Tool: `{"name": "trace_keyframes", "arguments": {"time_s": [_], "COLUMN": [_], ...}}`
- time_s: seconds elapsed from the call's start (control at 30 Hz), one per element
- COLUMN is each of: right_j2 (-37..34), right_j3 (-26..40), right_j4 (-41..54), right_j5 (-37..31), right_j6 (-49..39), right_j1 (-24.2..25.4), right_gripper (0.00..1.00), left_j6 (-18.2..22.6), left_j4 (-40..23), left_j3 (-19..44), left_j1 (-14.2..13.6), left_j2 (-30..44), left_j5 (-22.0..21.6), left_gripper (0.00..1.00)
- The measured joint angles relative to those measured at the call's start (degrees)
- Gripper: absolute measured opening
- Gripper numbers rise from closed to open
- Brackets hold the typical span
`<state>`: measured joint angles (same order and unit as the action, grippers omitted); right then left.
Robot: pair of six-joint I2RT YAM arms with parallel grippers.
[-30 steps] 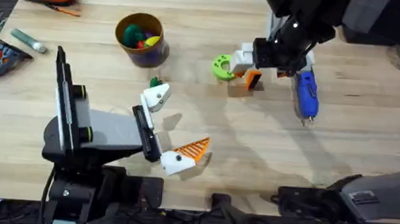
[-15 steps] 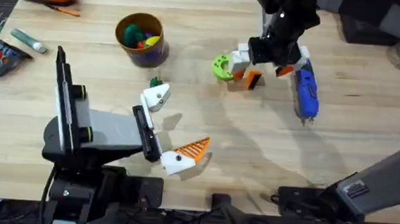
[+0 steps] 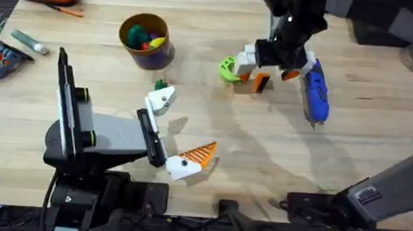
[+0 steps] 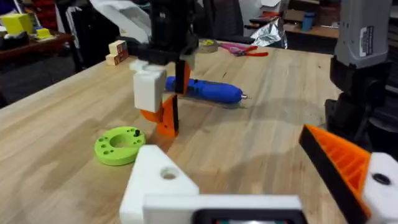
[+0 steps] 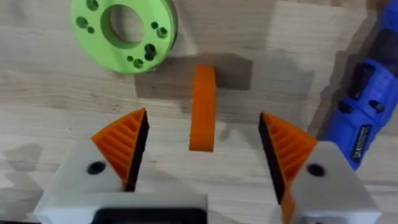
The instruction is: Pick up the gripper from the table and insert it into the empty holder that is missing its gripper. Then pick up a screw, insert it into the mounting hole, and use the screwdriver to tighten it. Finally, clean up the table by picking up the vegetable and placing it into the bucket.
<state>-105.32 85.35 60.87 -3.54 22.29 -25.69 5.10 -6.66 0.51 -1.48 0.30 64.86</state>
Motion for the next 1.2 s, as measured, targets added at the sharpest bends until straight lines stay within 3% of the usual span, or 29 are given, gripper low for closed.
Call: {"name": "trace_keyframes", "arguments": {"time_s": [0.27, 0.47, 0.77, 0.9, 1.2], "right_j2": [0.0, 0.0, 0.0, 0.0, 0.0], "right_j3": [-1.1, -1.1, -1.1, -1.1, -1.1], "right_j4": [-0.5, -0.5, -0.6, -0.8, -1.1], "right_j5": [0.6, 0.6, 0.6, 0.6, 0.6], "right_j6": [0.4, 0.2, 0.2, 0.2, 0.2], "right_j1": [0.1, 0.1, 0.3, 0.3, 0.3], "right_gripper": [0.92, 0.784, 0.442, 0.346, 0.254], "left_j6": [0.0, 0.0, 0.0, 0.0, 0.0], "left_j4": [0.0, 0.0, 0.0, 0.0, 0.0], "left_j3": [0.0, 0.0, 0.0, 0.0, 0.0], "left_j1": [0.0, 0.0, 0.0, 0.0, 0.0], "left_j2": [0.0, 0.0, 0.0, 0.0, 0.0], "left_j5": [0.0, 0.0, 0.0, 0.0, 0.0], "left_gripper": [0.985, 0.985, 0.985, 0.985, 0.985]}}
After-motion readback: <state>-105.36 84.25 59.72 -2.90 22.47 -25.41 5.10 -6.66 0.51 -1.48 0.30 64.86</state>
